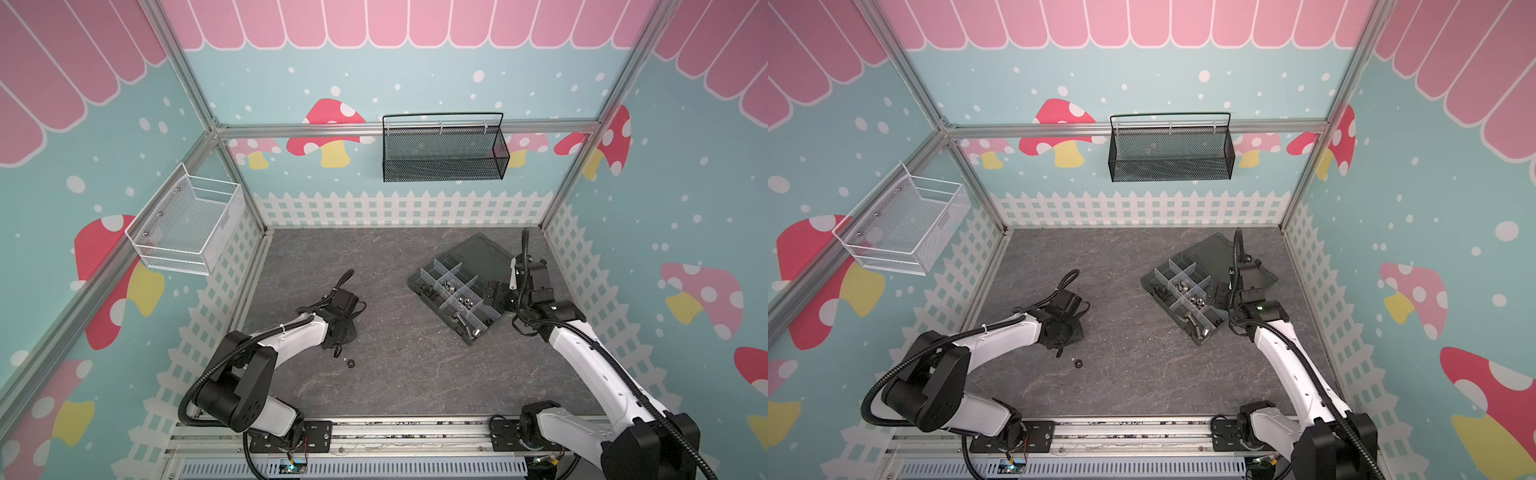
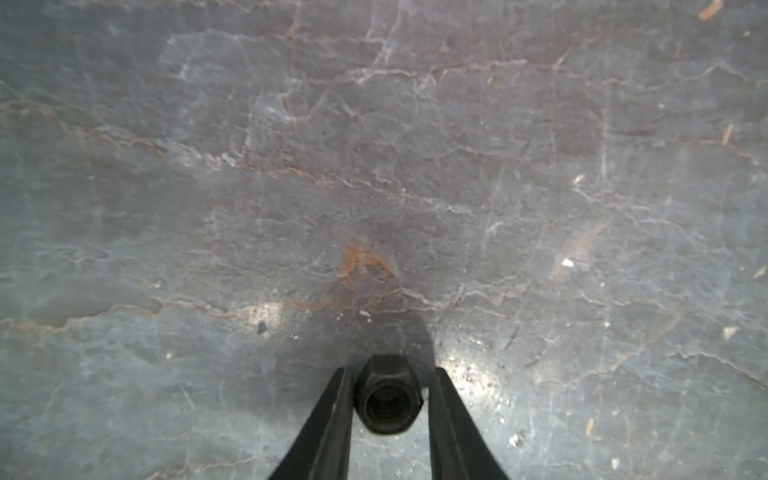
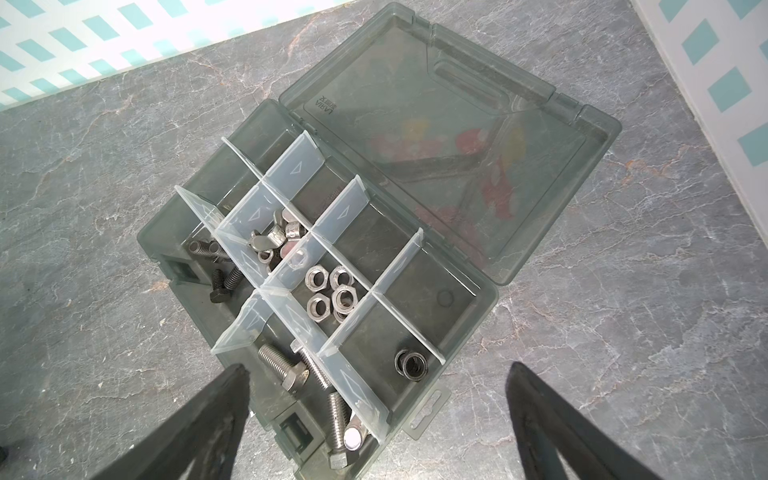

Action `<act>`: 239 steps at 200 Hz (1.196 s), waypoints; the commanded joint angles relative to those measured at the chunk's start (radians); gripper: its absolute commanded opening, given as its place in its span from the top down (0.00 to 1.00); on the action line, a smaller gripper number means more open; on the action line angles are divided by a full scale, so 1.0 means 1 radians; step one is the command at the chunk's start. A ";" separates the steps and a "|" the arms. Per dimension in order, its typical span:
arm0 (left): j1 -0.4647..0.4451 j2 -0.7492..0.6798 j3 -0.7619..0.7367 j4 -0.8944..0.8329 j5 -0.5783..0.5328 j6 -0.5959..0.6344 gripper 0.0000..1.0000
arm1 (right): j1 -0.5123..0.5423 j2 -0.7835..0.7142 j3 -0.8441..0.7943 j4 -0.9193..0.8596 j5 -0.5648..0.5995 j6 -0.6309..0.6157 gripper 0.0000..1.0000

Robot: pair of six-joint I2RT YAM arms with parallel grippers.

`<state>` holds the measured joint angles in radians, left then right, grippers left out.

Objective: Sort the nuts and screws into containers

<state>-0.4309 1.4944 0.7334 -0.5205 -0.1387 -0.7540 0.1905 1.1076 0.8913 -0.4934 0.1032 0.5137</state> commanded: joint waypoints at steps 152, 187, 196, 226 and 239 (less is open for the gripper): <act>-0.003 0.092 0.013 -0.077 -0.019 -0.011 0.75 | -0.003 0.009 -0.019 0.003 0.006 0.009 0.02; -0.006 0.066 -0.005 -0.085 0.007 -0.023 0.70 | -0.003 0.001 -0.025 0.003 0.004 0.007 0.03; -0.005 0.060 -0.009 -0.084 0.011 -0.026 0.69 | -0.003 -0.003 -0.024 0.003 0.006 0.007 0.02; -0.006 0.063 -0.015 -0.084 0.006 -0.031 0.70 | -0.002 -0.002 -0.024 0.004 0.010 0.008 0.02; -0.007 0.073 -0.013 -0.083 -0.001 -0.031 0.72 | -0.003 0.000 -0.025 0.004 0.011 0.007 0.02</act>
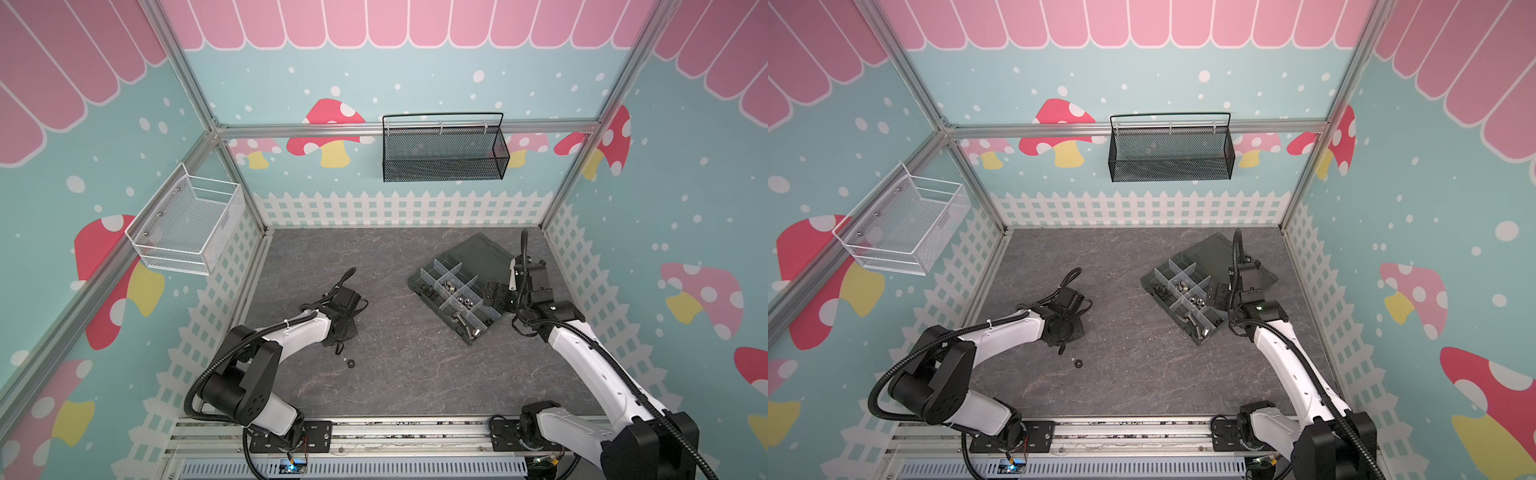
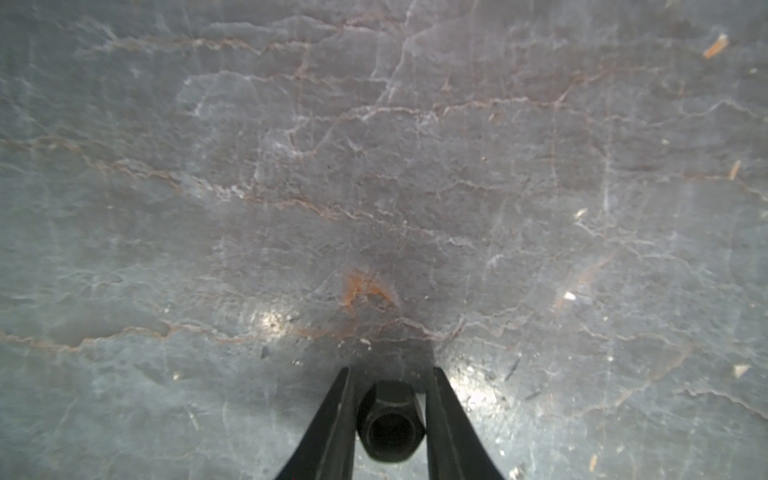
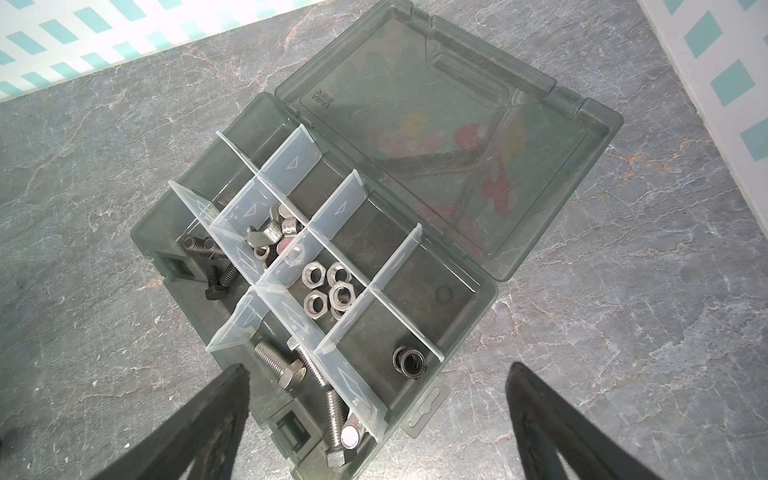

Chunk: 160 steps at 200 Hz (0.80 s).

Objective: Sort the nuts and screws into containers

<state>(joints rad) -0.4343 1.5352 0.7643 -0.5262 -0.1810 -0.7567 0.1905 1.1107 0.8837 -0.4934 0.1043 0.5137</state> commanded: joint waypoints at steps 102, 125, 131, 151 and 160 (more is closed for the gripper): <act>-0.020 0.039 -0.036 -0.113 0.065 -0.044 0.68 | -0.002 0.005 -0.012 0.006 -0.007 0.014 0.02; -0.025 0.051 -0.027 -0.128 0.066 -0.045 0.68 | -0.002 0.005 -0.010 0.006 -0.006 0.011 0.02; -0.027 0.052 -0.025 -0.133 0.064 -0.046 0.68 | -0.003 0.004 -0.010 0.006 -0.006 0.012 0.02; -0.030 0.050 -0.025 -0.147 0.060 -0.050 0.67 | -0.002 0.002 -0.011 0.006 -0.003 0.012 0.02; -0.032 0.049 -0.025 -0.150 0.061 -0.052 0.66 | -0.003 0.001 -0.013 0.006 -0.002 0.012 0.02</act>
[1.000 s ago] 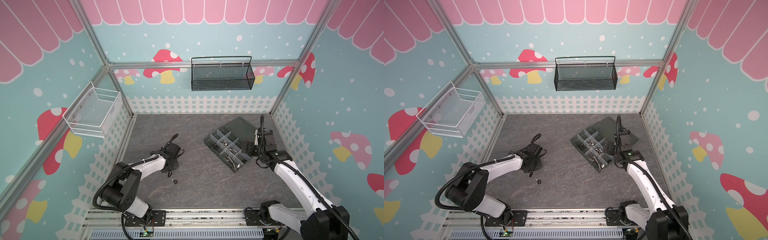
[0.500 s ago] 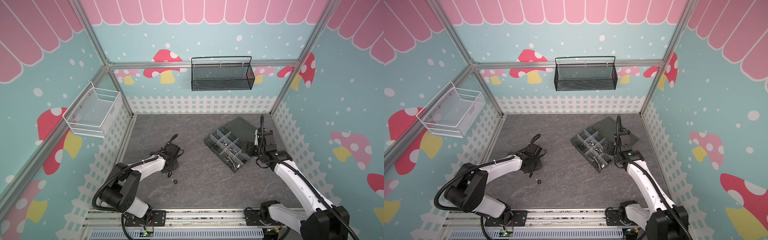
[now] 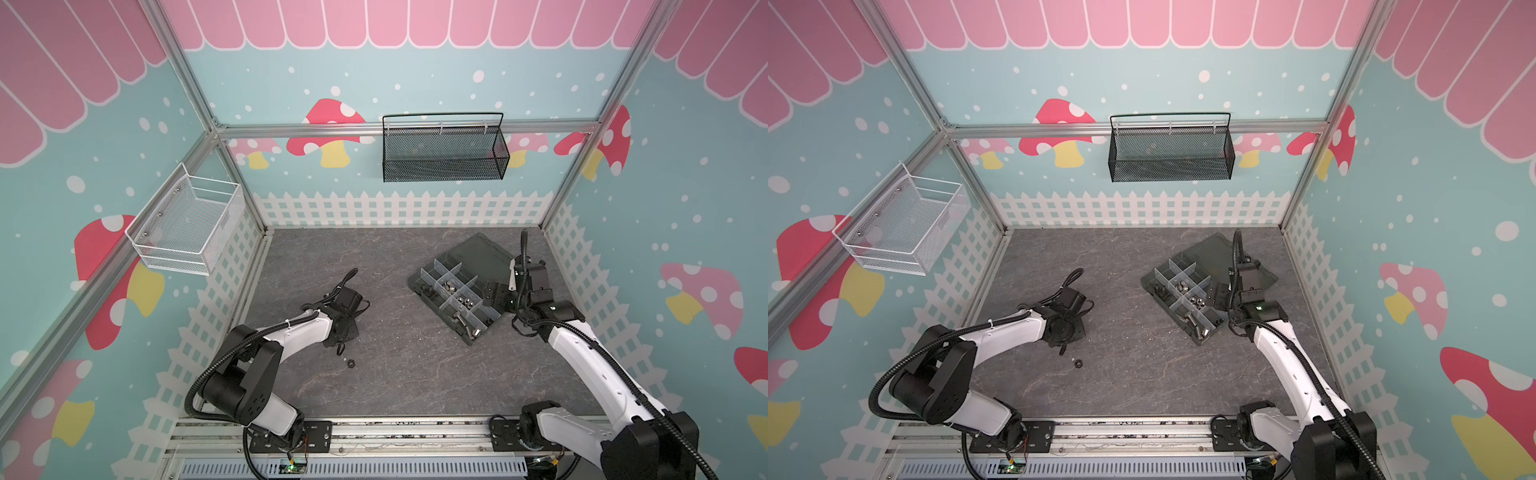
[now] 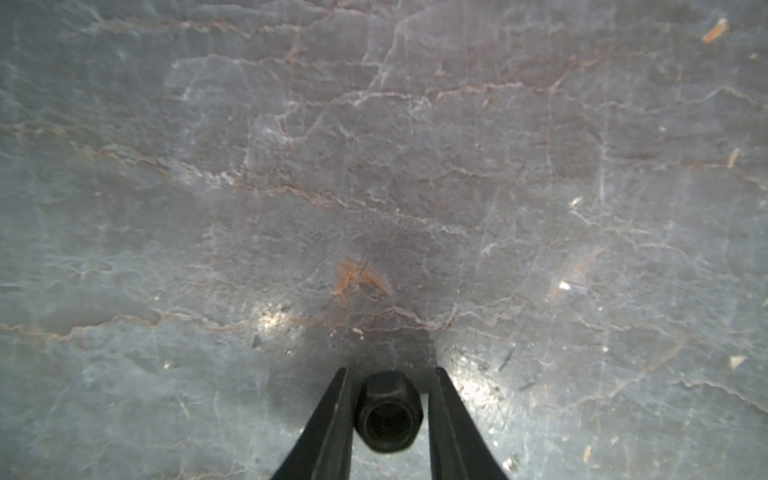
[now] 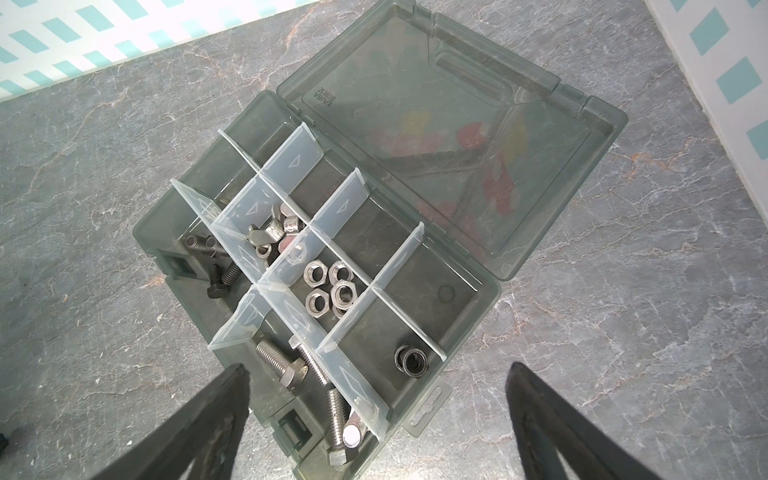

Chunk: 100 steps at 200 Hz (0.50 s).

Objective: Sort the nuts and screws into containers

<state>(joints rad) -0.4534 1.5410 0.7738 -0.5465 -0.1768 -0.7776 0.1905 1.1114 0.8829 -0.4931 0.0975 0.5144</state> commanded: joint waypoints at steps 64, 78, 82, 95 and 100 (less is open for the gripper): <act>-0.013 0.071 -0.020 -0.138 0.020 -0.029 0.68 | -0.003 0.006 -0.018 0.005 0.010 0.007 0.03; -0.013 0.081 -0.011 -0.138 0.015 -0.026 0.68 | -0.002 0.003 -0.023 0.004 0.014 0.007 0.02; -0.012 0.083 -0.008 -0.138 0.014 -0.024 0.68 | -0.003 0.002 -0.023 0.004 0.014 0.007 0.03; -0.013 0.093 0.001 -0.137 0.013 -0.020 0.68 | -0.003 0.002 -0.023 0.003 0.016 0.008 0.02; -0.013 0.096 0.002 -0.136 0.014 -0.019 0.68 | -0.002 0.002 -0.024 0.001 0.015 0.008 0.02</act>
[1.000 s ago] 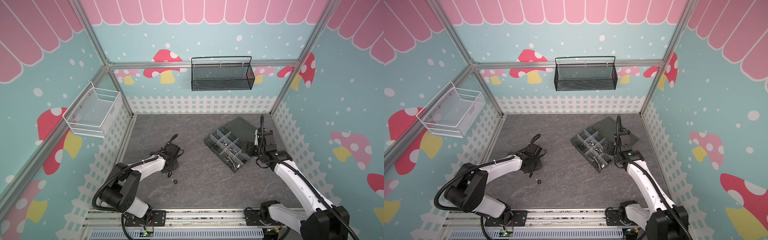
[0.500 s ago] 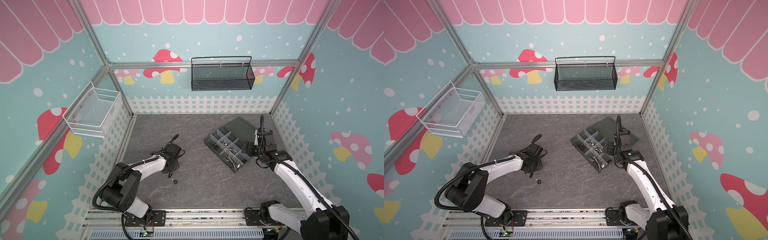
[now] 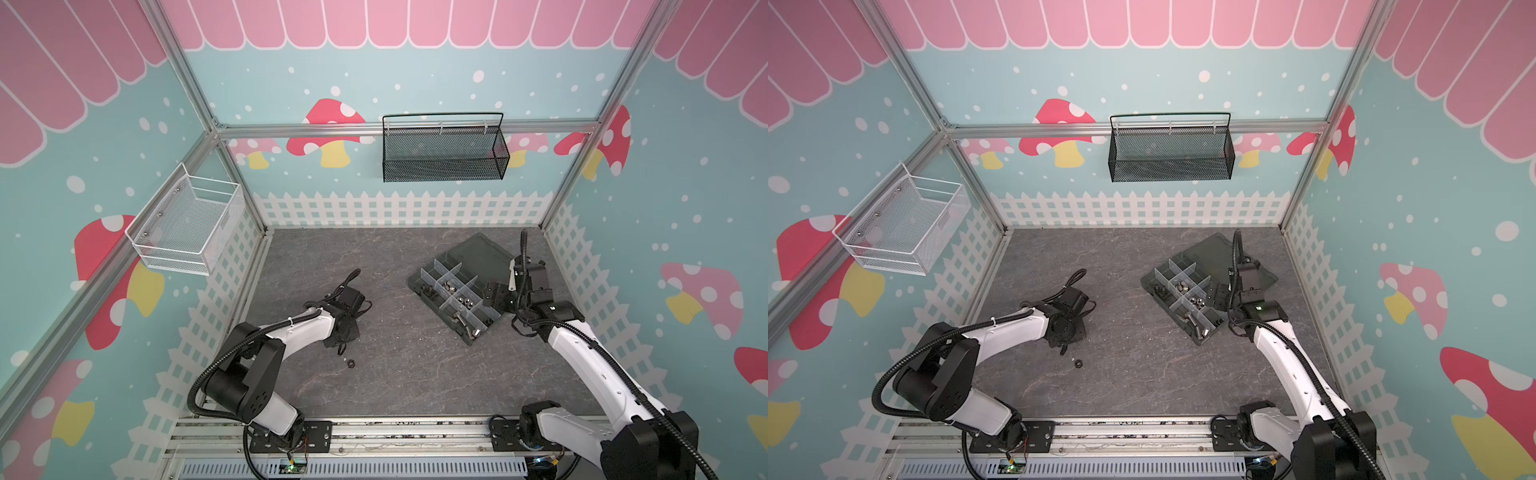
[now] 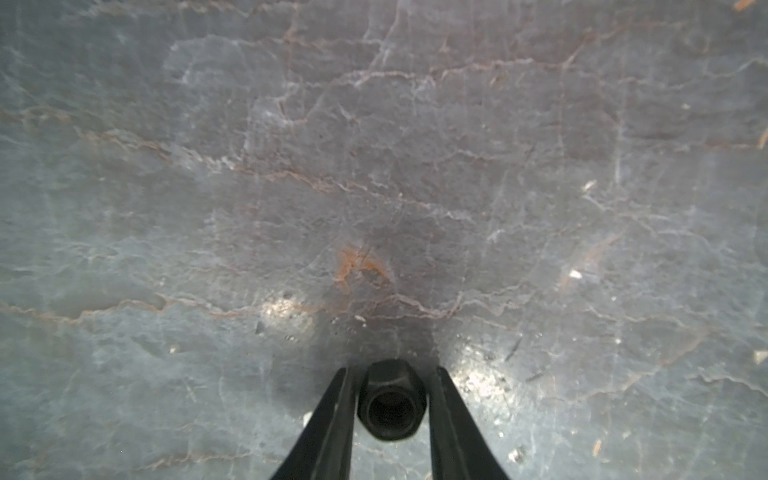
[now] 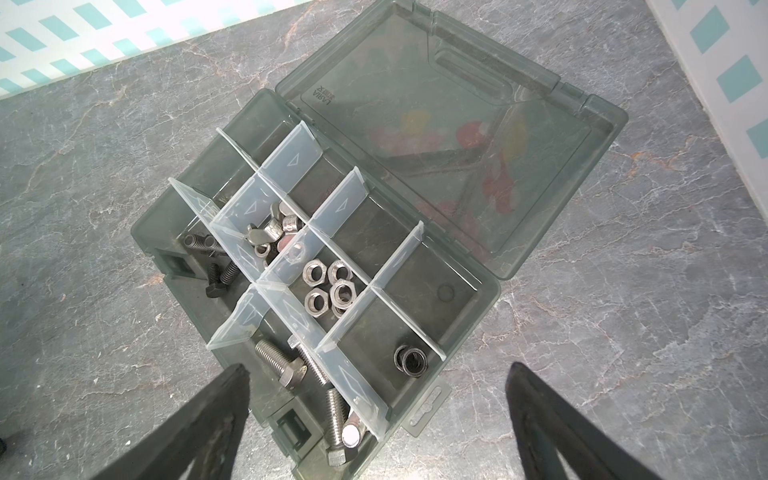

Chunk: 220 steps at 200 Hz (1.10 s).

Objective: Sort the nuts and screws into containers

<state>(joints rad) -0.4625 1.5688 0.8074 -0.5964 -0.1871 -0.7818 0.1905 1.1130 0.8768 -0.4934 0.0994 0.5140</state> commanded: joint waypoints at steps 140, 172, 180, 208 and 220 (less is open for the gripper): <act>-0.025 -0.016 -0.022 -0.069 -0.009 0.039 0.81 | -0.002 -0.003 -0.021 -0.007 0.014 0.013 0.02; -0.093 -0.085 0.025 -0.064 -0.049 0.053 0.81 | -0.001 -0.017 -0.017 -0.008 0.014 0.020 0.02; -0.113 -0.096 0.042 -0.054 -0.055 0.064 0.81 | -0.003 -0.021 -0.015 -0.010 0.018 0.021 0.02; -0.201 -0.097 0.124 0.013 -0.062 0.111 0.82 | -0.003 -0.048 -0.006 -0.016 0.022 0.027 0.02; -0.245 -0.076 0.163 0.051 -0.063 0.137 0.82 | -0.003 -0.073 -0.004 -0.017 0.030 0.028 0.02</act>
<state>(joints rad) -0.6399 1.4864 0.8886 -0.6296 -0.2207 -0.7044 0.1905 1.0927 0.8677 -0.4976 0.1070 0.5259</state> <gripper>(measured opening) 0.186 0.976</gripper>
